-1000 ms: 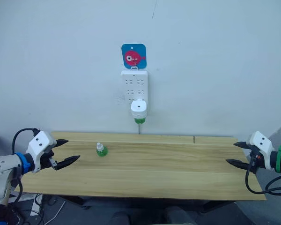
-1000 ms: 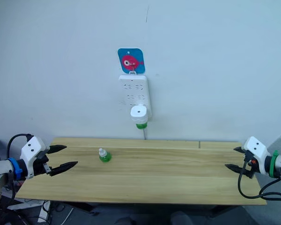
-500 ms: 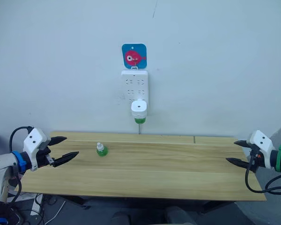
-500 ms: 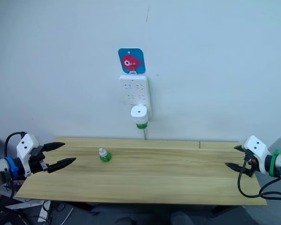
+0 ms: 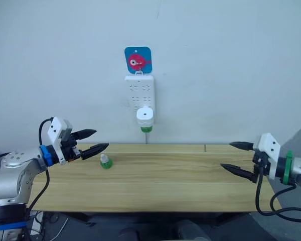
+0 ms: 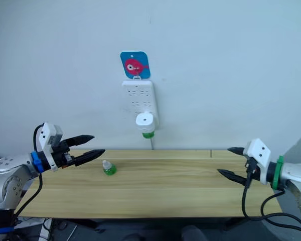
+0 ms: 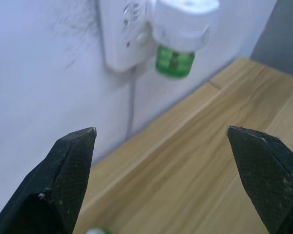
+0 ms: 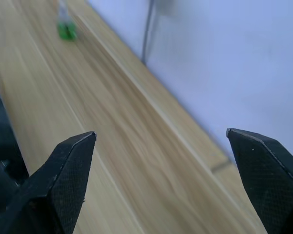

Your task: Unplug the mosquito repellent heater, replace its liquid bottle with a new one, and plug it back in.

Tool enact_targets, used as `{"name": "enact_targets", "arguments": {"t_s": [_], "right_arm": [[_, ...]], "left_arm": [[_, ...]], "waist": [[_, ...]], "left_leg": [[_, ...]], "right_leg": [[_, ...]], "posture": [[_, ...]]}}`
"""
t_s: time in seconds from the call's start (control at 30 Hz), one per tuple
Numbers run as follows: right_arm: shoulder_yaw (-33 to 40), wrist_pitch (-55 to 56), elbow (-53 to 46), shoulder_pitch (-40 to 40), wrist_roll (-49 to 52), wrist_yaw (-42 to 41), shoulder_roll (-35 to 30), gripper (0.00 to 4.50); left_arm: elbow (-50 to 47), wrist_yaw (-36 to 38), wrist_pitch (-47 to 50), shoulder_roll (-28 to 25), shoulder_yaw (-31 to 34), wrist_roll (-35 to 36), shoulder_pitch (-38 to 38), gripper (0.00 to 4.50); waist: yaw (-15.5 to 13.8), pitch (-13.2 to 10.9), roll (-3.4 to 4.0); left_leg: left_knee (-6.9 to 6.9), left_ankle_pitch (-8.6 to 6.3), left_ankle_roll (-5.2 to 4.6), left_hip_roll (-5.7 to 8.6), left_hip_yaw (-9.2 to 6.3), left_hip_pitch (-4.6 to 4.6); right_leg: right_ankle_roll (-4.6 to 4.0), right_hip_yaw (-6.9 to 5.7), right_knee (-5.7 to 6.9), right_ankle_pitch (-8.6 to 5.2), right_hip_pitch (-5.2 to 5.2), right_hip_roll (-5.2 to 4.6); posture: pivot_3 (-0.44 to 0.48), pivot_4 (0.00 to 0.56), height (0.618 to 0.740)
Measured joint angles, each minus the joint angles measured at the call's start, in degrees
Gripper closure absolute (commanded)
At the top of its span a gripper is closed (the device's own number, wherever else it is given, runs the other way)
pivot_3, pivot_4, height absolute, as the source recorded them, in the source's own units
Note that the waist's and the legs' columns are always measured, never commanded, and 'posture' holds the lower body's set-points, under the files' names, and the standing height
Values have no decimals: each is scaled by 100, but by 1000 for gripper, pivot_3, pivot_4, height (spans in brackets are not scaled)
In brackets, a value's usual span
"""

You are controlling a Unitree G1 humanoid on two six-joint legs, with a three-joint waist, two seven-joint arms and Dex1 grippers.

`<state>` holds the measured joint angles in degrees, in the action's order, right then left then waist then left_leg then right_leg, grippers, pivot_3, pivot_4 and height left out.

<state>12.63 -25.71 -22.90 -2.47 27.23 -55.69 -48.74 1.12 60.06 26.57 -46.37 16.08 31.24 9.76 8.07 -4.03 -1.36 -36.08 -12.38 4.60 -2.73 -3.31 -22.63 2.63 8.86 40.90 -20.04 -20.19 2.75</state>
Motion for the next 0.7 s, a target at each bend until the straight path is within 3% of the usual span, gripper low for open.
{"name": "enact_targets", "arguments": {"t_s": [0.17,0.27,0.33,0.7], "right_arm": [[14,-1039,-777,668,903,661,259,31],[34,-1427,-1062,932,1305,1001,350,0],[36,-1593,-1155,988,1480,1157,389,0],[41,-1915,-1545,968,1867,1663,434,0]], "left_arm": [[27,-89,227,60,-13,38,428,0],[169,-81,298,164,-62,49,722,560],[284,-78,296,197,-117,31,852,1169],[1701,-165,-388,646,-532,-511,1869,1169]], "waist": [[165,-8,-5],[193,-10,-7],[214,-13,-6],[315,-68,-30]], "left_leg": [[1,0,0,1,-1,-5],[3,-1,0,2,-7,-10],[4,-1,0,2,-12,-16],[3,-1,0,4,-19,-21]], "right_leg": [[0,0,-3,0,-3,0],[0,-5,-7,0,-4,1],[1,-8,-11,0,-6,1],[2,-13,-15,-1,-6,1]], "posture": [[-166,53,740],[-178,56,740],[-181,58,740],[-218,69,740]]}}
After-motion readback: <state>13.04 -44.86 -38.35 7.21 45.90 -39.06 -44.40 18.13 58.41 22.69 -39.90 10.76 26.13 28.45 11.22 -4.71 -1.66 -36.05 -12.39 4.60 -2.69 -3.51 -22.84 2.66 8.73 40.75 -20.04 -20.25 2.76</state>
